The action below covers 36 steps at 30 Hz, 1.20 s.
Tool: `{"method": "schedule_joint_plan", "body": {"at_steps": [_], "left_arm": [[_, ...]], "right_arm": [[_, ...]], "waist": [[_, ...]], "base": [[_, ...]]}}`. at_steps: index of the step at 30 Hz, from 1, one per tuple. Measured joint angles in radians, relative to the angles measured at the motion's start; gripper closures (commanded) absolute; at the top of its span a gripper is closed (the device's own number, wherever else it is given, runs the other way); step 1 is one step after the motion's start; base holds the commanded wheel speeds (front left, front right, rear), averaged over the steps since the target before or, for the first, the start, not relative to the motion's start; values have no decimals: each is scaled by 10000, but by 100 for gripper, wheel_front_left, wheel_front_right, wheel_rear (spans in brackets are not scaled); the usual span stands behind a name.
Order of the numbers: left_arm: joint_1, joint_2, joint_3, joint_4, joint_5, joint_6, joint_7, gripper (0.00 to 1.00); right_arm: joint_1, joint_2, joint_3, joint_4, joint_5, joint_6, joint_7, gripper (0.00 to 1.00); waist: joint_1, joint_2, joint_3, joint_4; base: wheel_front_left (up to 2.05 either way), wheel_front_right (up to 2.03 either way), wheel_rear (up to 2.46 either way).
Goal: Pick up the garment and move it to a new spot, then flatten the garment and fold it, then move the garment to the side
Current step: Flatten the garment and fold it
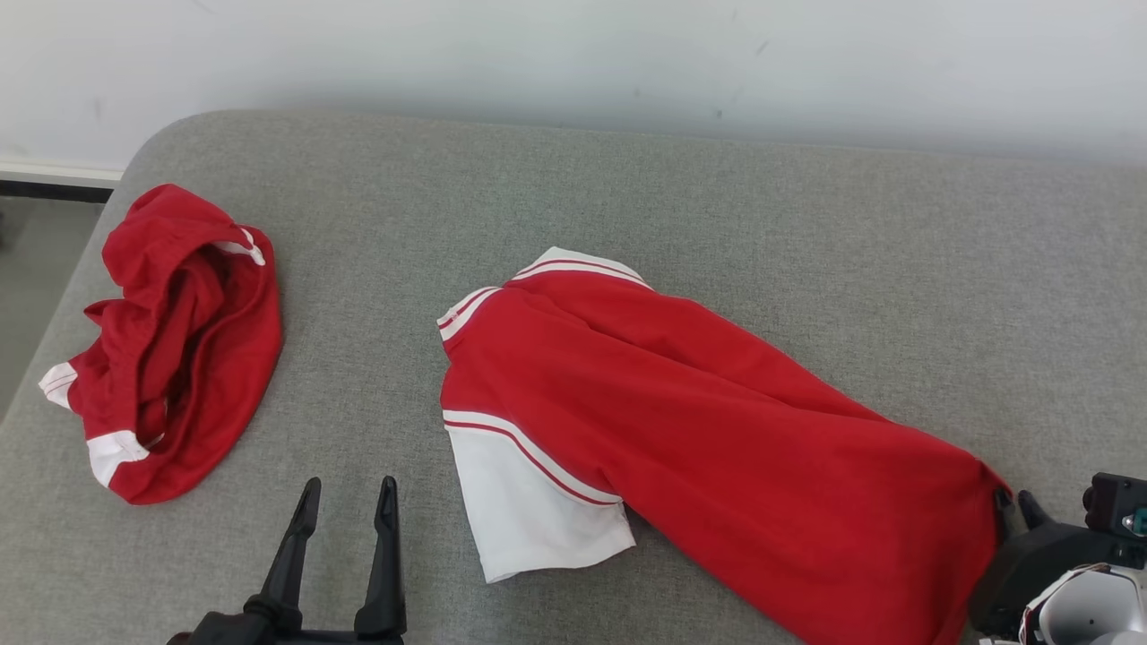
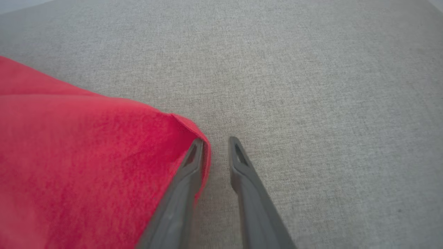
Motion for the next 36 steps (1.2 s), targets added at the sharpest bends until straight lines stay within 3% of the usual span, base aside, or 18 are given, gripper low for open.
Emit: {"method": "schedule_joint_plan", "body": {"at_steps": [2,9,14,18,25,31,36], "left_arm": [[-1,0,0,-2,13,-4,0,0],[-2,0,36,25,86,-15,0,0],[12,0,102,105,98,-58,0,0],[77,0,136,169,107,-61,0,0],[133,-2,67,244,109,-94,0,0],[209,-2,54,224,109,-96,0,0],[159,-2,-10,159,92,-90,0,0]], "right_arm": [[-31,2,25,132,155,0,19,100],[-302,-2,123,656,999,0,-128,100],[-553,6,637,583,4755,0,-142,100],[-595,4,945,-240,6895,0,-157,100],[-822,4,752,-1436,8941,-2,-104,100],[-1597,2,-4,-1530,8890,-2,-274,100],[-3145,12,-894,-537,7273,-2,-545,100]], "waist": [[0,0,6,-5],[0,0,12,-40],[0,0,-73,-102],[0,0,-167,-235],[0,0,-374,-373],[0,0,-323,-332],[0,0,-74,-237]], "base": [[0,0,0],[0,0,0],[0,0,0],[0,0,0],[0,0,0],[0,0,0],[0,0,0]]}}
